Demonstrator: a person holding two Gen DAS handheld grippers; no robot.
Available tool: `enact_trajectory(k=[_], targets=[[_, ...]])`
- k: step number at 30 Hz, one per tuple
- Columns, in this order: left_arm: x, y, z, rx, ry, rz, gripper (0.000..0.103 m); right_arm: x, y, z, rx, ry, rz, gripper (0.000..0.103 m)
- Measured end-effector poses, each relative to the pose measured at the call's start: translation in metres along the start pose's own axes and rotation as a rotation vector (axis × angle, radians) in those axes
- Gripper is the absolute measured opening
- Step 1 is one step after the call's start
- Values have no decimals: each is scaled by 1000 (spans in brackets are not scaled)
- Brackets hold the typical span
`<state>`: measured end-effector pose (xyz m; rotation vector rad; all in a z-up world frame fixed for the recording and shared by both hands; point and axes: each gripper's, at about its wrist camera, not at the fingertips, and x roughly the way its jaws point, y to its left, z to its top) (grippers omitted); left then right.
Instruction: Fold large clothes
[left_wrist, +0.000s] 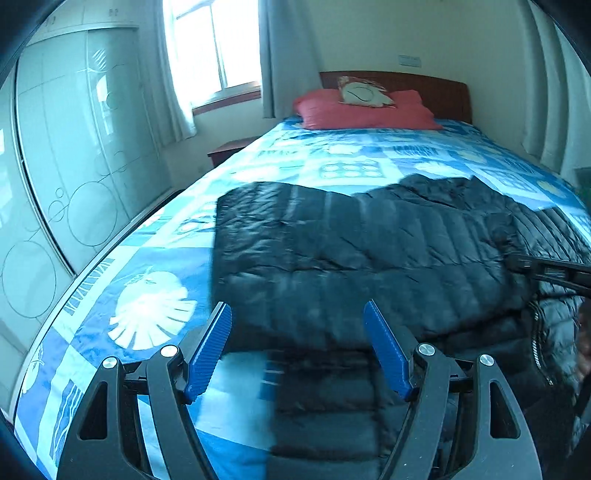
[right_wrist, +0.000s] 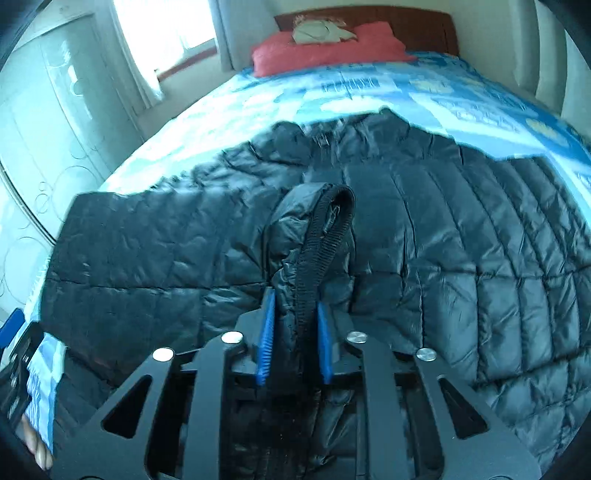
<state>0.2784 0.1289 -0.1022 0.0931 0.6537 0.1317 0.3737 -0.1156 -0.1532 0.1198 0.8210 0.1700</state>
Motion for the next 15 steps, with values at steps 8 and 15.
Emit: enact_trajectory(k=[8, 15], targets=[[13, 18, 25, -114, -18, -38, 73, -57, -68, 18, 6, -117, -148, 16], [29, -11, 40, -161, 33, -272, 78, -58, -133, 14, 53, -95, -268, 16]])
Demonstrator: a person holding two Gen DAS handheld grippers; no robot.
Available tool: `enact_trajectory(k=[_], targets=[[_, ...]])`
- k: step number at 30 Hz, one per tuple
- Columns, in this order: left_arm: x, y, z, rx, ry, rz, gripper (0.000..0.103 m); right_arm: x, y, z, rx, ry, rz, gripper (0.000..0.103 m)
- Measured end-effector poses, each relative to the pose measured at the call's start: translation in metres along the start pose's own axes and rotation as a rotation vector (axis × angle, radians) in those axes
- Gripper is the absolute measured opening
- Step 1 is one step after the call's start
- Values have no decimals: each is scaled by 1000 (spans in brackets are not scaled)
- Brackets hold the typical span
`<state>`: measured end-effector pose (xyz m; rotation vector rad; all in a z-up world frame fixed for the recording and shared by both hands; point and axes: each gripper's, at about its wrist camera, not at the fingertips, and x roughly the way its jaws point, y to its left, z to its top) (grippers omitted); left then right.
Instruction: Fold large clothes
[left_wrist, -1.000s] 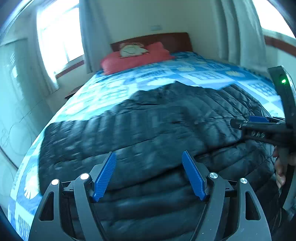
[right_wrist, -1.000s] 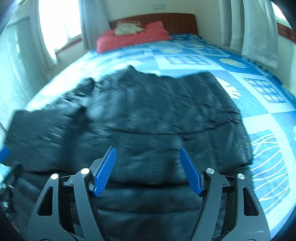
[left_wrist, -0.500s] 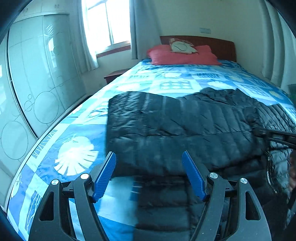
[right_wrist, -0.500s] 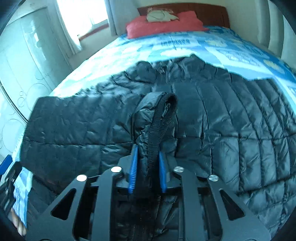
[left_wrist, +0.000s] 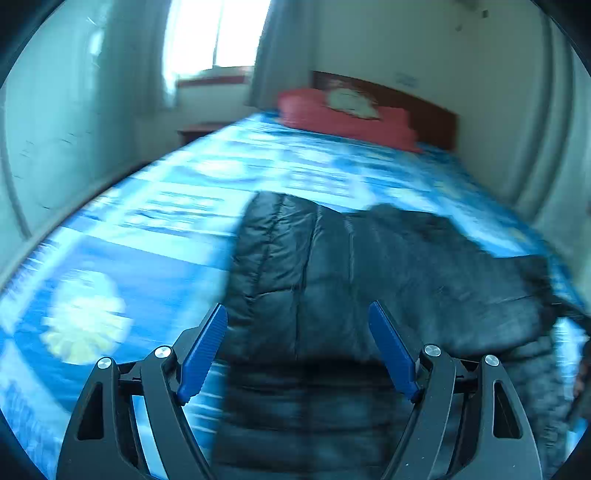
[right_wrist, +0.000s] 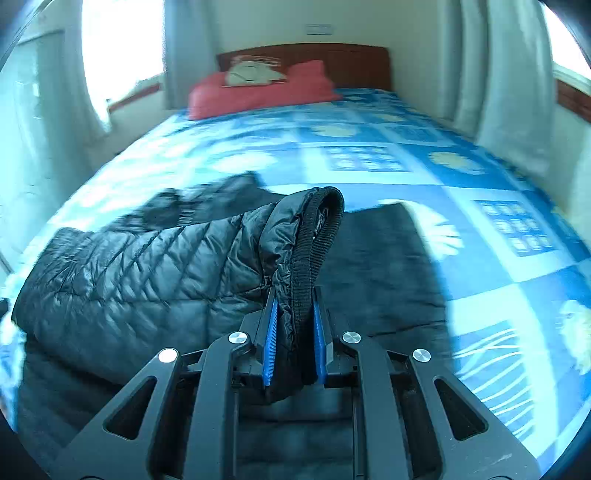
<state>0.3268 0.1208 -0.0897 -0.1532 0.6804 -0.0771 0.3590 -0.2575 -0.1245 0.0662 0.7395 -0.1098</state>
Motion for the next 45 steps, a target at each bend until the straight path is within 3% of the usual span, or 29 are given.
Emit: enact_trajectory(k=[1, 3, 6, 9, 12, 15, 19, 21, 22, 23, 27, 29, 33, 35, 40, 42, 45], targets=[[-1, -5, -3, 7, 0, -36, 78, 5, -8, -3, 14, 17, 1, 16], [-2, -15, -8, 48, -9, -29, 78, 17, -21, -10, 32, 50, -2, 16], [8, -21, -13, 94, -3, 57, 78, 35, -29, -22, 43, 96, -17, 17], [23, -10, -11, 49, 24, 142, 78, 42, -32, -29, 44, 96, -17, 18], [56, 9, -13, 14, 134, 260, 78, 46, -29, -31, 31, 104, -31, 18], [81, 27, -20, -48, 236, 215, 79, 47, -31, -31, 32, 105, -22, 19], [70, 26, -12, -19, 234, 201, 79, 42, -32, -27, 34, 111, -1, 26], [51, 29, -7, -17, 206, 188, 78, 32, -32, -23, 39, 106, 7, 39], [36, 32, -3, -25, 172, 179, 78, 21, -30, -21, 44, 76, 5, 52], [27, 35, 1, -31, 147, 171, 78, 12, -28, -18, 41, 44, 7, 57], [4, 41, 25, -83, 29, 121, 78, -4, -7, 0, 30, -16, 65, 57], [20, 32, 37, -72, 33, 100, 78, 8, 6, 7, 37, 9, 109, 57], [76, 14, 36, -14, 110, 127, 78, 47, 32, 4, 11, 80, 116, 57], [110, 10, 20, 68, 196, 230, 79, 67, 38, -5, -6, 132, 101, 61], [108, 16, 20, 44, 231, 209, 77, 63, 39, -1, 8, 124, 121, 62], [87, 12, 31, 45, 190, 210, 77, 51, 35, 8, 23, 77, 127, 62], [65, -4, 53, 84, 64, 188, 77, 53, 30, 23, 48, 63, 129, 62]])
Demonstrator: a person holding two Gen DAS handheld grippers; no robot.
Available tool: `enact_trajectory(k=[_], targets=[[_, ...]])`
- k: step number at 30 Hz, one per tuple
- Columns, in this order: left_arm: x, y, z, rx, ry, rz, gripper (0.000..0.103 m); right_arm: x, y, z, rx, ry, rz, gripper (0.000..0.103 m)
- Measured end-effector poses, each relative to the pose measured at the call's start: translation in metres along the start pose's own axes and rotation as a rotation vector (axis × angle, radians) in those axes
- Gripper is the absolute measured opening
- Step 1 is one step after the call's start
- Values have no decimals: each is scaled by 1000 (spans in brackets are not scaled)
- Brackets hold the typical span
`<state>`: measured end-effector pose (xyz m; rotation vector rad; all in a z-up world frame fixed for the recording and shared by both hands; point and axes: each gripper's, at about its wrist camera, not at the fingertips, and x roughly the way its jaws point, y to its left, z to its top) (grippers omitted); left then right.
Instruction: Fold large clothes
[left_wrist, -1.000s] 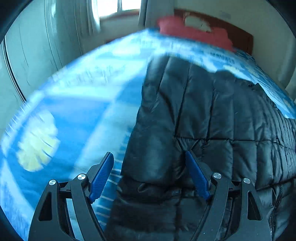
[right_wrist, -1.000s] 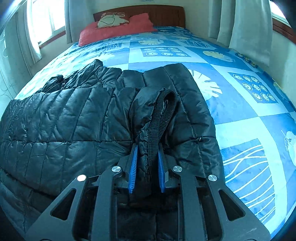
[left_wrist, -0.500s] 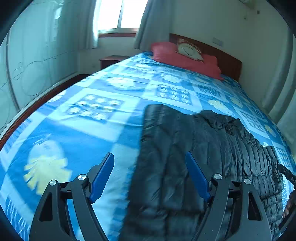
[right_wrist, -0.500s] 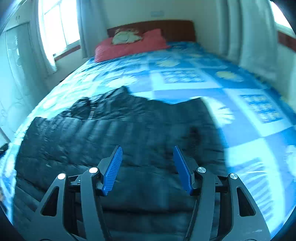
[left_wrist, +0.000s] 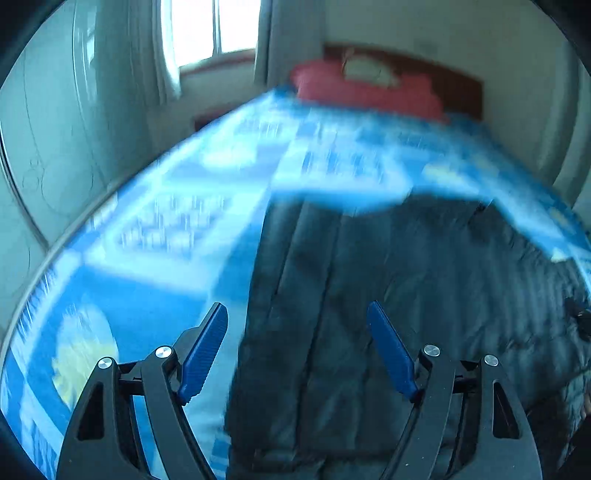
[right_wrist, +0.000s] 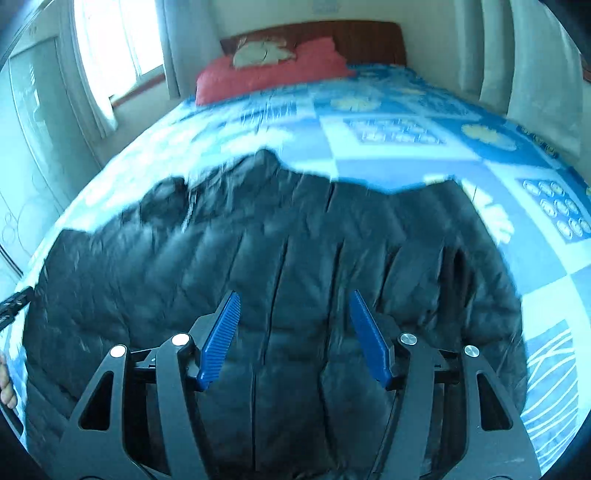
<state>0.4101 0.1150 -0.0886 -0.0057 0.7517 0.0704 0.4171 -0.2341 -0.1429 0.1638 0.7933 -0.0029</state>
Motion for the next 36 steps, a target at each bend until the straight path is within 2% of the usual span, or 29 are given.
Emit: enact_trajectory(k=[2, 5, 7, 8, 11, 14, 17, 19, 22, 24, 27, 29, 32, 36], targets=[[12, -12, 16, 39, -22, -3, 77, 12, -2, 7, 9, 11, -15, 62], [49, -17, 25, 42, 21, 22, 77, 33, -3, 8, -3, 34, -46, 62], [80, -14, 23, 31, 94, 82, 79, 42, -4, 3, -21, 42, -57, 64], [101, -9, 17, 22, 161, 87, 80, 46, -4, 0, -31, 43, -57, 65], [118, 8, 6, -78, 204, 30, 87, 50, -3, -4, -44, 30, -59, 66], [110, 6, 9, -62, 194, 41, 86, 45, -2, -2, -44, 26, -64, 65], [80, 8, 10, -95, 170, 73, 84, 24, -6, -2, -15, 16, -51, 65], [51, -1, 8, -94, 106, 28, 84, 6, -9, -8, -4, -5, -55, 65], [25, -29, -2, -51, 54, -102, 84, -5, -14, -22, -12, 0, -77, 65], [29, -48, -8, -4, 69, -123, 84, 2, -19, -30, -20, 27, -95, 66], [66, -66, -25, 37, 167, -77, 86, 12, -24, -36, -15, 39, -83, 67], [74, -71, -29, 70, 158, -54, 87, 16, -21, -34, -27, 51, -95, 70], [69, -70, -25, 68, 153, -60, 86, 8, -19, -32, -25, 46, -94, 70], [28, -46, -31, 30, 111, -70, 86, -37, -27, -44, 17, 23, -49, 70]])
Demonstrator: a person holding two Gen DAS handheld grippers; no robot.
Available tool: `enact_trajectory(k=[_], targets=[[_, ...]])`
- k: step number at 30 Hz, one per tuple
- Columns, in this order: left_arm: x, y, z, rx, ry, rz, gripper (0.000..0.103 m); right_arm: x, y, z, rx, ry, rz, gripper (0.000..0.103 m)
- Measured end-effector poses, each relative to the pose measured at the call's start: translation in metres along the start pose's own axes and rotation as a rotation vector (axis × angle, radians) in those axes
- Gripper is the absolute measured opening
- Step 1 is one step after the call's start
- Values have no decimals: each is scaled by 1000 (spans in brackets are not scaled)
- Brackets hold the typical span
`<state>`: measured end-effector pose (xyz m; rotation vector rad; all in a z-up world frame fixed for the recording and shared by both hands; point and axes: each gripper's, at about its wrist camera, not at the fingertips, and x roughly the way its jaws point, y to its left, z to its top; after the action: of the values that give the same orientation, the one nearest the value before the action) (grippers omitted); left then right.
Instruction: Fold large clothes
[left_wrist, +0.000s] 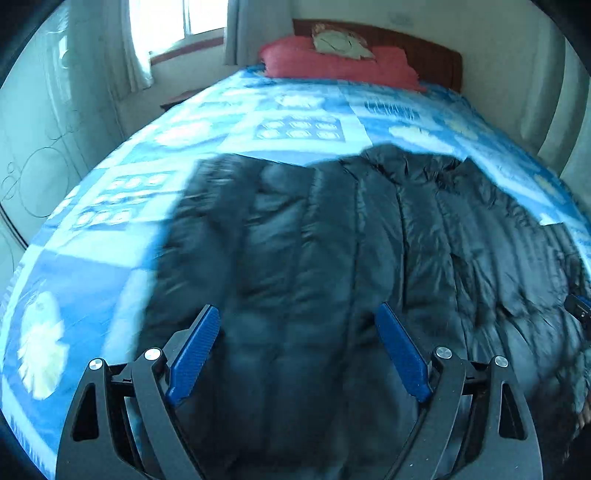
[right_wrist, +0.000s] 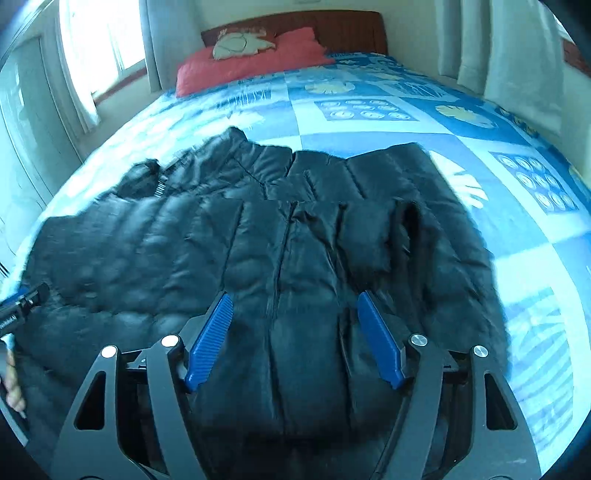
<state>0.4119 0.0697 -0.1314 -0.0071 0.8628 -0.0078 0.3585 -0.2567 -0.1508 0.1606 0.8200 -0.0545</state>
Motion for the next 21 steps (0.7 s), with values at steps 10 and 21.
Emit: enact_trajectory(k=[10, 21], targets=[[-128, 79, -117, -92, 12, -75, 86, -119, -53, -99, 47, 44, -29, 70], [-195, 112, -240, -233, 136, -194, 86, -207, -101, -235, 126, 167, -48, 70]])
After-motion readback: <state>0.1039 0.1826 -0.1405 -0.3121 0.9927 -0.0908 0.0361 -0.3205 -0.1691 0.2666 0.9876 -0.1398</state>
